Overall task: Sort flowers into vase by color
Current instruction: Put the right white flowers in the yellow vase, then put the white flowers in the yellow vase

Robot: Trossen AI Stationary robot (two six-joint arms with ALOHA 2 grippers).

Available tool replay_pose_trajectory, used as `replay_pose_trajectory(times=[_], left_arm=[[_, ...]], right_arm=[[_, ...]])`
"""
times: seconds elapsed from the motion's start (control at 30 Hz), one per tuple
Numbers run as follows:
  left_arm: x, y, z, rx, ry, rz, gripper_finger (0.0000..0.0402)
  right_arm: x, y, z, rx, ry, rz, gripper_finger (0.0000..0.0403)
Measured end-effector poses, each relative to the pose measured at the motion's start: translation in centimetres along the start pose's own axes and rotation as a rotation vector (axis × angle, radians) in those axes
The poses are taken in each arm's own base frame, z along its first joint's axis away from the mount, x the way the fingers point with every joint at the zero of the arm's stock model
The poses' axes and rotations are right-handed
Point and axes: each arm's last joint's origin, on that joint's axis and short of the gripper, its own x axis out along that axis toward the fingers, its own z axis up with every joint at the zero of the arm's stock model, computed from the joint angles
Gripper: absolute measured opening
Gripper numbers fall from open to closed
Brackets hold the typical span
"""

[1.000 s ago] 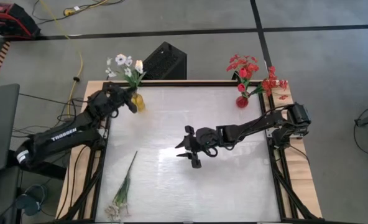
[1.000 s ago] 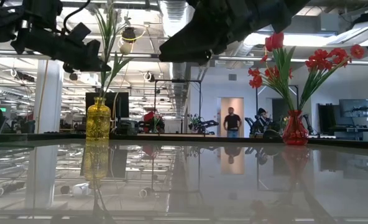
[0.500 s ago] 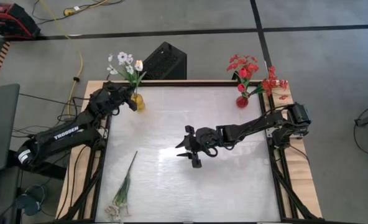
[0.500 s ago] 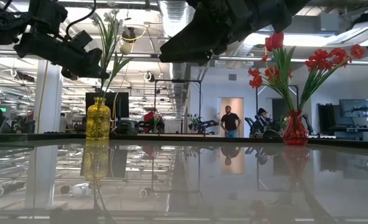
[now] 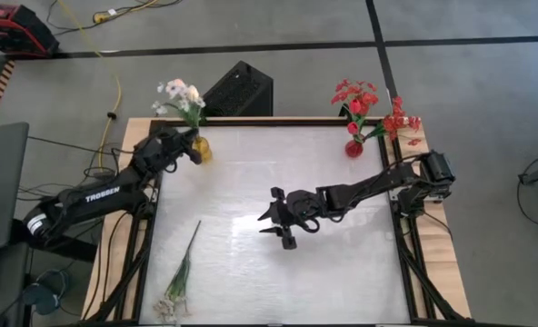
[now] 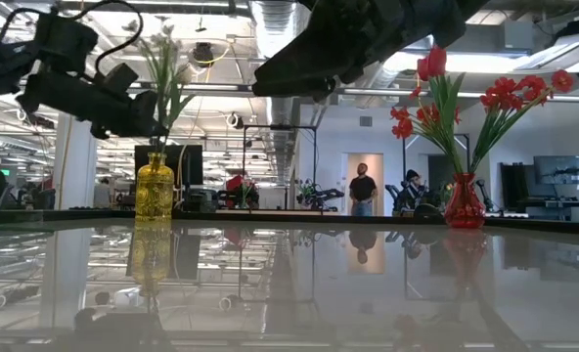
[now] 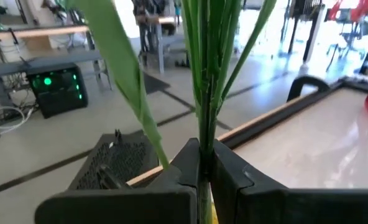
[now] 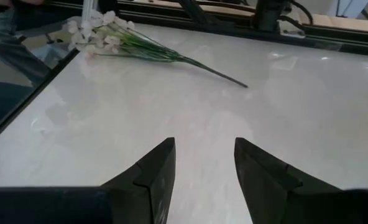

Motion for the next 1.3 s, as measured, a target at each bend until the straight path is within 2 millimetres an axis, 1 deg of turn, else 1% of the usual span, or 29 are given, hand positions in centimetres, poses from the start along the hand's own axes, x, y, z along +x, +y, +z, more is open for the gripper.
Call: replay_pose_trajectory(times=[0.07, 0.17, 0.33, 0.47, 0.63, 0.73, 0.87, 1.03, 1.17, 1.3], left_arm=[[-0.3, 0.0, -0.4, -0.005, -0.013, 0.000, 0.0008], [-0.5, 0.1, -0.8, -0.004, 0.000, 0.000, 0.0034], [-0.5, 0.1, -0.8, -0.009, -0.005, -0.001, 0.0085], [-0.5, 0.1, -0.7, -0.011, -0.007, -0.001, 0.0118], [-0.7, 0.1, -0.6, 0.000, -0.006, -0.005, 0.0143], [-0.8, 0.1, -0.5, 0.007, 0.047, 0.000, 0.0154], [-1.0, 0.1, 0.5, 0.017, 0.170, -0.009, 0.0170], [-1.2, 0.0, 2.3, 0.024, 0.311, -0.035, 0.0193], [-1.5, -0.2, 3.7, -0.033, 0.351, -0.063, 0.0205], [-2.2, -0.3, 5.1, -0.105, 0.461, -0.057, 0.0206]], right_arm=[[0.0, 0.2, 0.0, -0.003, 0.001, 0.005, 0.0189], [0.0, 0.5, 0.0, -0.006, 0.001, 0.012, 0.0189], [0.0, 0.4, 0.0, -0.005, -0.002, 0.009, 0.0189], [0.0, 0.4, 0.0, -0.005, -0.002, 0.008, 0.0189], [0.0, 0.4, 0.0, -0.005, -0.001, 0.008, 0.0189], [0.0, 0.4, 0.0, -0.007, 0.001, 0.008, 0.0189], [0.0, 0.4, 0.0, -0.024, 0.001, 0.008, 0.0189], [0.0, 0.4, 0.0, -0.024, 0.001, 0.008, 0.0189], [0.0, 0.4, 0.0, -0.023, 0.005, 0.008, 0.0189], [0.0, 0.4, -0.2, -0.023, 0.026, 0.009, 0.0189]])
